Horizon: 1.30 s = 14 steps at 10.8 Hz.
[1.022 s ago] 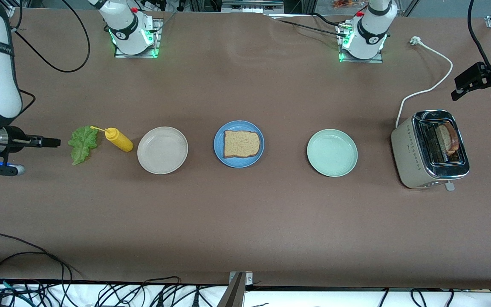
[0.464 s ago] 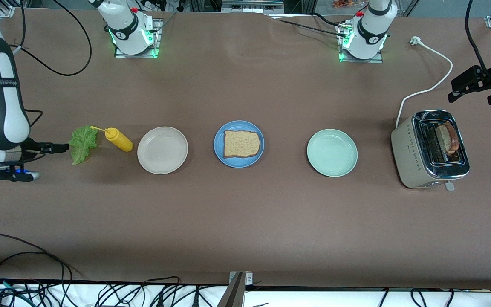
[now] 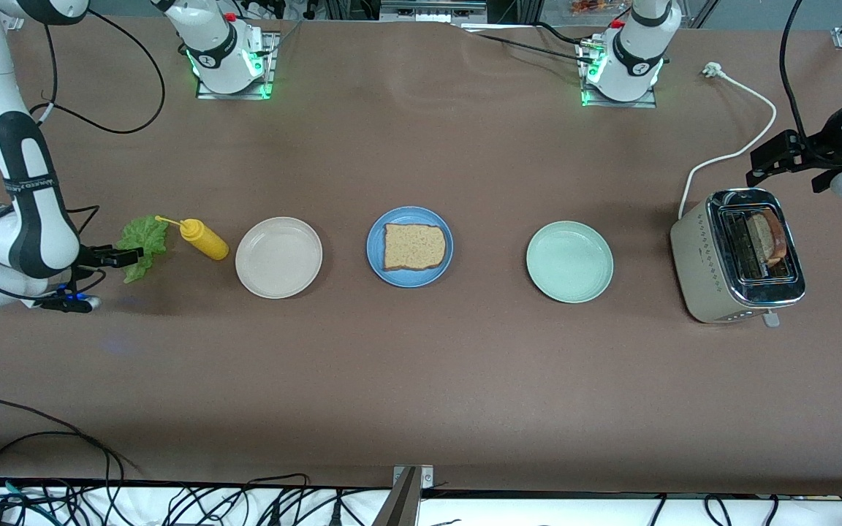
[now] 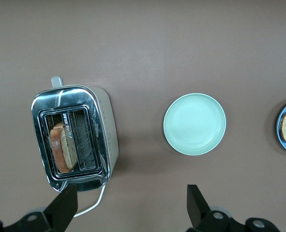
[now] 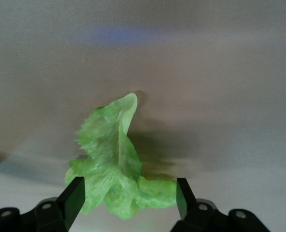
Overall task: Make sandwich in blue plate with both arms
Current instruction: 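Grasp the green lettuce leaf with the right gripper and lift it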
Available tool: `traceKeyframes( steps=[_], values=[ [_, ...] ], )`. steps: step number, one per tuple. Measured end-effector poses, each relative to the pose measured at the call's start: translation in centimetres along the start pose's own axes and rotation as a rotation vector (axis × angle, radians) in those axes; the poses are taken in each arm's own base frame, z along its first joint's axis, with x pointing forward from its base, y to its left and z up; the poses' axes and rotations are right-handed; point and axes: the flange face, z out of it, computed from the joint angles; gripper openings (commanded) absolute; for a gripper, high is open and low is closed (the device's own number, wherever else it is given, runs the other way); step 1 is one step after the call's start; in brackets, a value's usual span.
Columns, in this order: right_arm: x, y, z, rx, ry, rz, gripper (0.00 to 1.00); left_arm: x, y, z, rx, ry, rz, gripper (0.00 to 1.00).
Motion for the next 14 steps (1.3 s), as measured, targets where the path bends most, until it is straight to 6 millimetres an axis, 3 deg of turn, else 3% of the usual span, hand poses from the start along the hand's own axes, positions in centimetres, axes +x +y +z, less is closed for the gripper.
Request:
traceKeyframes(
  steps=[1,3,6,8,9,11,14],
  values=[
    [0.3,0.0,0.7,0.002,-0.008,-0.003,0.23,0.0,0.0,0.0,0.000,0.000,-0.001,1.00],
    [0.6,0.0,1.4,0.007,-0.015,-0.003,0.00,0.0,-0.1,0.0,0.000,0.001,-0.003,1.00],
    [0.7,0.0,1.3,0.010,-0.012,-0.004,0.00,0.0,-0.3,0.0,0.000,0.000,-0.005,1.00],
    [0.4,-0.2,0.2,0.016,-0.038,-0.008,0.00,0.0,-0.4,0.0,0.000,0.000,-0.007,1.00],
    [0.0,-0.5,-1.3,0.021,-0.065,-0.011,0.00,0.0,-0.4,0.0,0.000,0.000,-0.007,1.00],
    [-1.1,-1.4,-6.1,0.029,-0.098,-0.022,0.00,0.0,-0.5,0.0,0.000,0.000,-0.008,1.00],
    [-4.2,-3.1,-12.8,0.059,-0.159,-0.044,0.00,0.0,-0.6,0.0,0.000,0.000,-0.011,1.00]
  ],
)
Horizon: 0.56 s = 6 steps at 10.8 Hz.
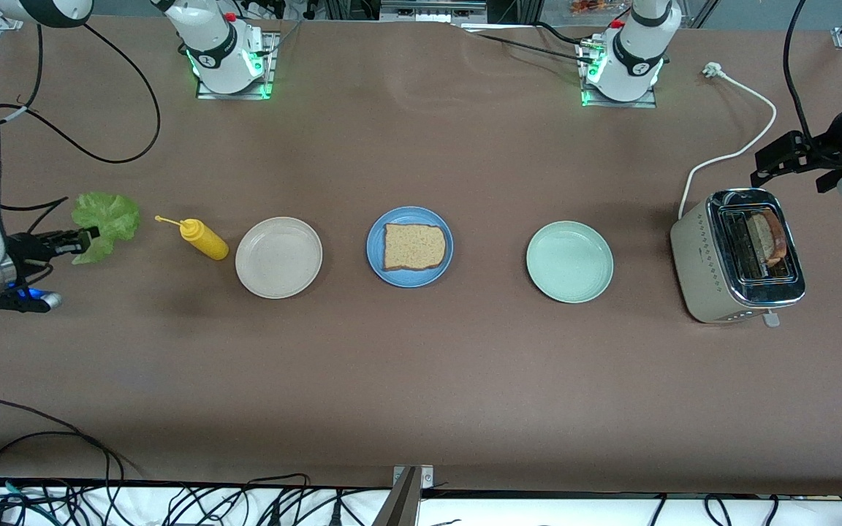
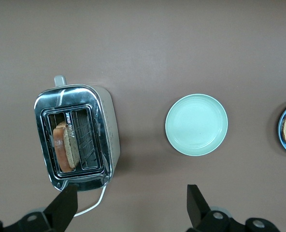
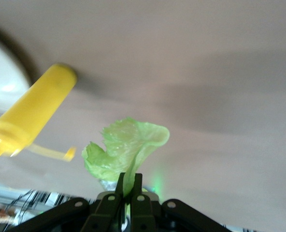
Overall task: Make sandwich in blue plate with both arms
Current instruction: 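Grasp the green lettuce leaf with the right gripper and lift it, then carry the lettuce over the bread on the blue plate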
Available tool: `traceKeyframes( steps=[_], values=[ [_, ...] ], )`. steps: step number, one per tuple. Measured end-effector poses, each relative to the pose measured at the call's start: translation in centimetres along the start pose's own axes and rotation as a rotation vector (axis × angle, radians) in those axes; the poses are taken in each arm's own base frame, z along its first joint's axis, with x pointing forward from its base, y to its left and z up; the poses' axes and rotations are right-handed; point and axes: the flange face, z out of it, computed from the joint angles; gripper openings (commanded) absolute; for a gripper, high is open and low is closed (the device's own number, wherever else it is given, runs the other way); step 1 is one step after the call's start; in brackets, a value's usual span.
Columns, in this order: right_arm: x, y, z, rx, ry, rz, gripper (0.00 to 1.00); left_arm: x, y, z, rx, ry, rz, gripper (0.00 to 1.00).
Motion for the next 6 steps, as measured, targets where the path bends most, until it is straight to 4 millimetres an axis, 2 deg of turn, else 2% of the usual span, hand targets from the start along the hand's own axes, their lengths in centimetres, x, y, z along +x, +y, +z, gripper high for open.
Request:
traceKeyframes(
  steps=[4,6],
  values=[
    [-3.6,-3.0,-1.6,0.126,-0.130,-0.066,0.00,0.0,-0.4,0.0,0.000,0.001,-0.007,1.00],
    [-4.3,-5.7,-2.4,0.182,-0.125,-0.133,0.00,0.0,-0.4,0.0,0.000,0.001,-0.007,1.00]
  ],
)
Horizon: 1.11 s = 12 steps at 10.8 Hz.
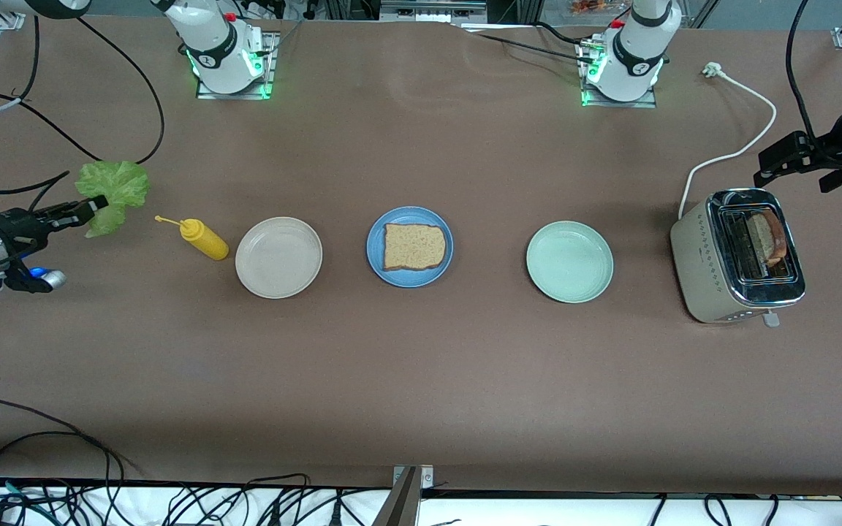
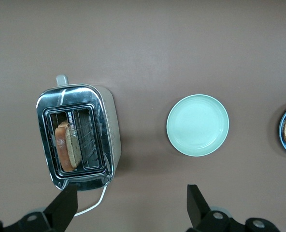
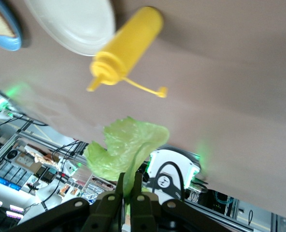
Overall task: Make sandwich in blue plate with both arms
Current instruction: 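Carry the lettuce over the bread on the blue plate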
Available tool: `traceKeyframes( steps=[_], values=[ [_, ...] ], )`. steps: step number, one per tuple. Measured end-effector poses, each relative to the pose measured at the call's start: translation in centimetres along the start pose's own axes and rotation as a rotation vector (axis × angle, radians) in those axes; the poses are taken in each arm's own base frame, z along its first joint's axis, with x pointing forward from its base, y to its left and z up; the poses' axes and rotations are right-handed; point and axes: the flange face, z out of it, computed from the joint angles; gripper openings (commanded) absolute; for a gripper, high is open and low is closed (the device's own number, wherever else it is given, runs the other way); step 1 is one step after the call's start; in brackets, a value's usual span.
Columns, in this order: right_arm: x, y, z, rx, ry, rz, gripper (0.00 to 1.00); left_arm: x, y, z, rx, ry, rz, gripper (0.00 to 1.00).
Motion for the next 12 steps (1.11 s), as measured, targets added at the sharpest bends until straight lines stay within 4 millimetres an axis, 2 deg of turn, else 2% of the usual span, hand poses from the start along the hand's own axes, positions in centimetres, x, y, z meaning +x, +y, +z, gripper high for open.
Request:
traceKeyframes(
  steps=[2,4,7,10,12],
  values=[
    [1.0,-4.8,1.0,0.010,-0.022,-0.109,0.00,0.0,0.0,0.0,0.000,0.000,0.000,1.00],
    [1.9,-11.3,2.4,-0.011,-0.046,-0.236,0.00,0.0,0.0,0.0,0.000,0.001,-0.001,1.00],
    [3.4,-20.4,5.2,-0.041,-0.028,-0.284,0.00,-0.1,-0.1,-0.1,0.000,0.002,-0.002,1.00],
    [6.2,-30.8,9.6,-0.085,0.098,-0.219,0.00,-0.1,-0.4,-0.2,0.000,0.004,-0.007,1.00],
    [7.4,-38.1,14.0,-0.114,0.180,-0.220,0.00,-0.1,-0.5,-0.2,0.000,0.004,-0.008,1.00]
  ],
)
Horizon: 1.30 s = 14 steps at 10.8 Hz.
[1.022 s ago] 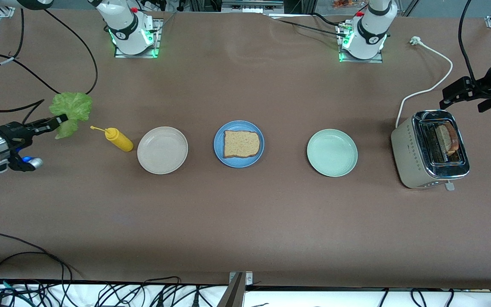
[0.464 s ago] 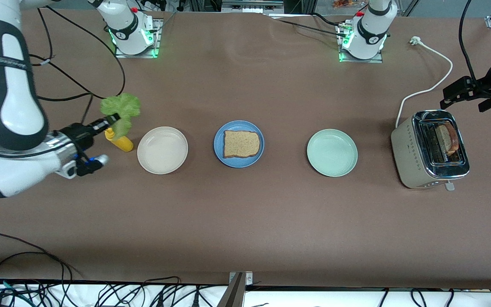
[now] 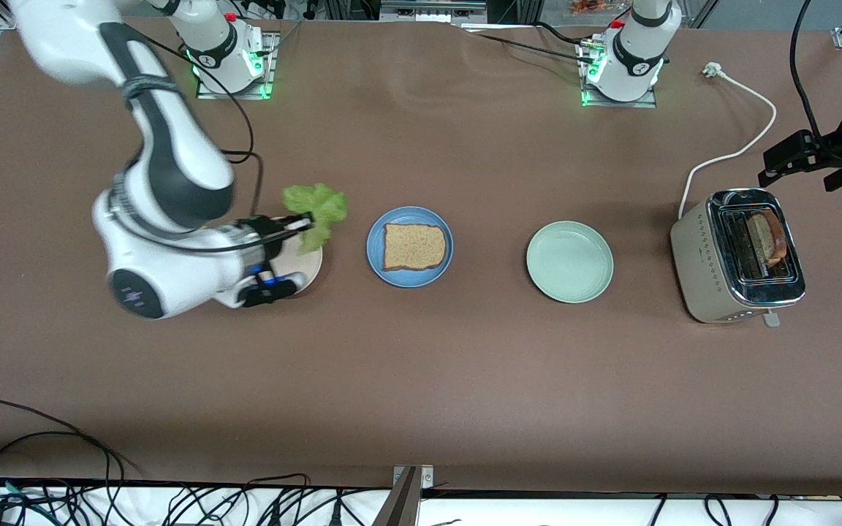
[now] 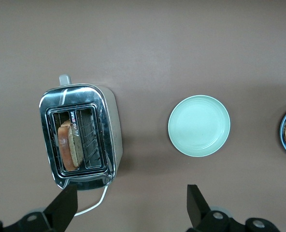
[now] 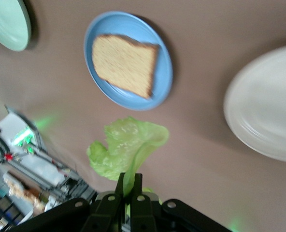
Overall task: Make sandwich in blue plate with both arms
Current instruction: 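Carry the lettuce over the bread on the blue plate, then lower the lettuce onto the bread and open the right gripper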
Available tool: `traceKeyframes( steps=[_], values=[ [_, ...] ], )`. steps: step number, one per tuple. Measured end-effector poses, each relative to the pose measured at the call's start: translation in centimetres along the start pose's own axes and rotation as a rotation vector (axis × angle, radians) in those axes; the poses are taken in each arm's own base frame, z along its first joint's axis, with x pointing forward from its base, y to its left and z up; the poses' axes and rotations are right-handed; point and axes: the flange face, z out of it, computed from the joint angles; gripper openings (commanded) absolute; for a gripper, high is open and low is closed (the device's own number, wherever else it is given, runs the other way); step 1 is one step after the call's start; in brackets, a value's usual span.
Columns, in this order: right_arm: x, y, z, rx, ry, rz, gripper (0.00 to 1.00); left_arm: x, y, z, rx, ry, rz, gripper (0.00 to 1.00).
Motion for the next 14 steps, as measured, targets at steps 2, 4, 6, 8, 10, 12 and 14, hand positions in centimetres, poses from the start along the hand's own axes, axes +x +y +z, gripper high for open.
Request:
traceKeyframes(
  steps=[2,4,6,8,10,12,14],
  values=[
    [2.7,-4.9,5.9,-0.006,0.094,0.023,0.00,0.0,0.0,0.0,0.000,0.000,0.001,1.00],
    [4.7,-5.9,11.2,-0.006,0.095,0.075,0.00,0.0,0.0,0.0,0.000,0.001,0.001,1.00],
    [5.7,-6.2,14.2,-0.008,0.079,0.090,0.00,0.0,0.0,-0.1,0.000,0.001,0.001,1.00],
    [6.1,-6.6,15.4,-0.012,0.087,0.090,0.00,0.0,0.0,-0.1,0.000,0.001,0.001,1.00],
    [6.5,-6.2,16.5,-0.086,0.100,0.076,0.00,0.0,0.0,0.0,0.000,0.000,0.002,1.00],
    [7.1,-5.9,17.8,-0.115,0.109,0.070,0.00,0.0,0.0,0.0,0.000,0.000,0.002,1.00],
    [7.2,-6.8,19.0,-0.117,0.115,0.062,0.07,0.0,0.0,0.0,0.000,0.000,0.002,1.00]
  ],
)
